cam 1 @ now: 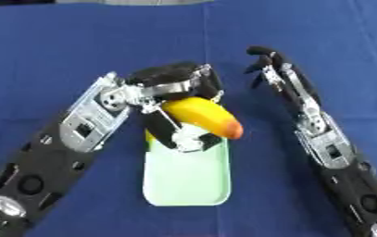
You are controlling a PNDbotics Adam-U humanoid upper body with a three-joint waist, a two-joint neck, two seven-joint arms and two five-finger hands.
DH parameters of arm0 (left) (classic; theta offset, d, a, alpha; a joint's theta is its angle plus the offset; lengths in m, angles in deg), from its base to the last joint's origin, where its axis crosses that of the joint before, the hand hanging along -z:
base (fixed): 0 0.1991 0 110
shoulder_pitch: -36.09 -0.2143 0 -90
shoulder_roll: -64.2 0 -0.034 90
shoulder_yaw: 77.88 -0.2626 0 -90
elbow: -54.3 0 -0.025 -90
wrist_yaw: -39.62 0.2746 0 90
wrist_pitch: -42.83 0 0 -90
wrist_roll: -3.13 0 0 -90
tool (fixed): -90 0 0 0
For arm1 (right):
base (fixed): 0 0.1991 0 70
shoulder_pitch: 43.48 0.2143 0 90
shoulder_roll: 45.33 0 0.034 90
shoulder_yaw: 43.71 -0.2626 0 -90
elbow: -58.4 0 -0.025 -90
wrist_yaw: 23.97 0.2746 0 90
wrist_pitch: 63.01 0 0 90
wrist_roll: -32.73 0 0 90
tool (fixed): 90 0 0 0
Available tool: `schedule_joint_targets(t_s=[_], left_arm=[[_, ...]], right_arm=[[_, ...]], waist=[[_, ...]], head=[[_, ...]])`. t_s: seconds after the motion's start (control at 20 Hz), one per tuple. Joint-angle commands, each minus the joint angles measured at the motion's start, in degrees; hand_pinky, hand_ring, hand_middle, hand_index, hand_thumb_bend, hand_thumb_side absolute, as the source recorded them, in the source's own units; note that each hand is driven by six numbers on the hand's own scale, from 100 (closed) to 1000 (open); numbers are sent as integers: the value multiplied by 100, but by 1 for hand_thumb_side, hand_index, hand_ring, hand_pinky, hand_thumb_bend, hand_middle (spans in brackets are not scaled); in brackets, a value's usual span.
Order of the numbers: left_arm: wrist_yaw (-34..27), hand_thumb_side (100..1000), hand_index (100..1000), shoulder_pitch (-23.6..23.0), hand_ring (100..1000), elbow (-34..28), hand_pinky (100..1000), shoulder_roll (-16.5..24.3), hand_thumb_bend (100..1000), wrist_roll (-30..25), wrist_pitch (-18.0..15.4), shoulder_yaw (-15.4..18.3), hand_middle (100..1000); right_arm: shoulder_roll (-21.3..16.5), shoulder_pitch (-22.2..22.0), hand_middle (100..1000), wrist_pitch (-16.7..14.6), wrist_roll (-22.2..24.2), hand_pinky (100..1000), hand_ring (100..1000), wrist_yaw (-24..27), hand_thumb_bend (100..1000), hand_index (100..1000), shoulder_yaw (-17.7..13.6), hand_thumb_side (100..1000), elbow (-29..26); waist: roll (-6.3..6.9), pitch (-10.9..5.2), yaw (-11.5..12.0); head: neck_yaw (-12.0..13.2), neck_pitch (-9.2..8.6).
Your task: Pick up objects on the table and place them in the box.
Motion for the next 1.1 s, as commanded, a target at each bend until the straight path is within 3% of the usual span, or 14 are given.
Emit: schedule_joint_targets(t_s=[0.05,0.4,0.5,0.65,0.7,0.75,0.85,1.0,1.1], left_arm=[[88,310,199,23,100,74,100,-38,100,-1858,-1864,3,100],[388,294,215,-69,100,412,100,-127,100,-1970,-2019,42,100],[480,284,278,-77,100,432,100,-146,100,-1959,-2021,55,100],[689,258,448,-86,110,404,100,-156,100,-1920,-2022,75,265],[781,252,509,-94,189,389,194,-157,100,-1908,-2022,76,329],[877,345,622,-104,348,377,344,-160,100,-1909,-2022,66,459],[1021,521,742,-122,553,348,496,-168,100,-1935,-2022,31,631],[1131,654,836,-145,721,294,619,-169,100,-1978,-2022,2,766],[1173,736,862,-155,785,265,685,-159,100,-2016,-2022,-9,815]], right_arm=[[5,128,837,-14,29,469,672,20,100,891,1,839,-91],[10,161,837,-16,31,468,671,22,100,891,5,838,-92],[11,159,837,-17,33,469,672,24,100,891,8,838,-92],[13,163,837,-18,32,469,672,27,100,891,8,837,-97],[11,165,837,-18,31,468,671,28,100,891,7,837,-97],[9,168,837,-17,29,469,671,29,100,891,7,837,-98],[8,172,837,-17,27,469,671,32,100,891,7,837,-101],[5,169,836,-16,27,468,671,33,100,891,7,836,-102],[3,166,837,-15,27,469,671,33,100,891,6,836,-102]], waist=[[-11,-85,-22],[-23,-60,-65],[-24,-58,-68],[-27,-50,-68],[-29,-46,-69],[-30,-42,-71],[-30,-37,-72],[-31,-34,-64],[-33,-37,-59]], head=[[72,-87],[79,-133],[81,-134],[73,-139],[72,-140],[74,-141],[74,-139],[67,-140],[64,-137]])
